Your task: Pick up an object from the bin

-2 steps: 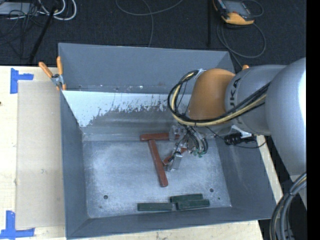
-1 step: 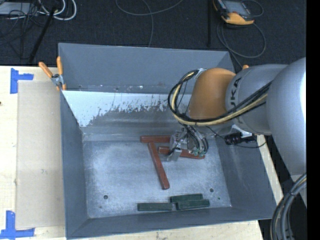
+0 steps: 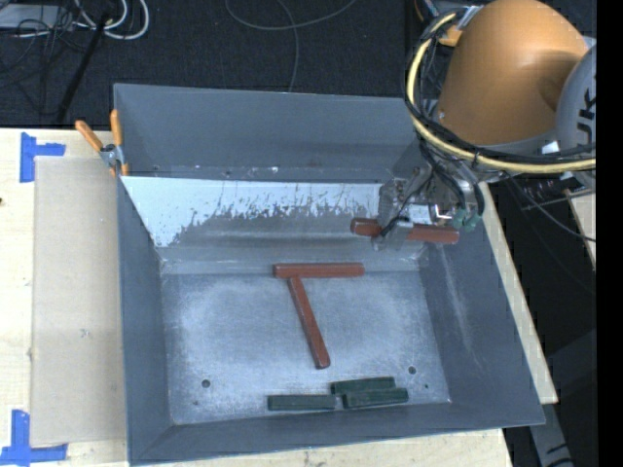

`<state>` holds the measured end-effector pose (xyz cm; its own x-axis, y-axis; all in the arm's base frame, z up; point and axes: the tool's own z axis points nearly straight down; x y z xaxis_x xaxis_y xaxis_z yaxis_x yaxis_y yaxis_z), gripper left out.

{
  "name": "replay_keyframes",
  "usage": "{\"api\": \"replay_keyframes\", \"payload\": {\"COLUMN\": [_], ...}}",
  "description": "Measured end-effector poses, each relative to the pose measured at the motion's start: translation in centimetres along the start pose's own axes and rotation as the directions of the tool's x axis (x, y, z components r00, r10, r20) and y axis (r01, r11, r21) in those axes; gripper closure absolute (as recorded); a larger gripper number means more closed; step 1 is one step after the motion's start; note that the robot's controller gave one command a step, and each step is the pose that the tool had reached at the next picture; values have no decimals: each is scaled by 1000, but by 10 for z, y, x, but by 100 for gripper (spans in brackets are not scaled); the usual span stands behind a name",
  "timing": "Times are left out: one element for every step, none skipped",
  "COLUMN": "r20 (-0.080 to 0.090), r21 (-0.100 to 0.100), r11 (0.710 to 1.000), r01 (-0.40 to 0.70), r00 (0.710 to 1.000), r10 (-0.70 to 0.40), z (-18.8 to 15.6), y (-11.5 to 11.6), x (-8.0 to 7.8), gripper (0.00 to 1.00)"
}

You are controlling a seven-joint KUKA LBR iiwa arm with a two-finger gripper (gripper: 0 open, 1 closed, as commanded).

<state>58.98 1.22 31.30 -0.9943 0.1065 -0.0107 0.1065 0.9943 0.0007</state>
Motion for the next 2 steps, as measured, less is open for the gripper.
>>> {"api": "replay_keyframes", "payload": {"r20": [-7,-7], "r21": [-4,-8], "r11": [858,729], "r01": [514,685], "r00": [858,729], "r10": [-514,-685], "z": [2,8], "y": [-6,13], "x": [-4,6], "gripper": [100,100]}}
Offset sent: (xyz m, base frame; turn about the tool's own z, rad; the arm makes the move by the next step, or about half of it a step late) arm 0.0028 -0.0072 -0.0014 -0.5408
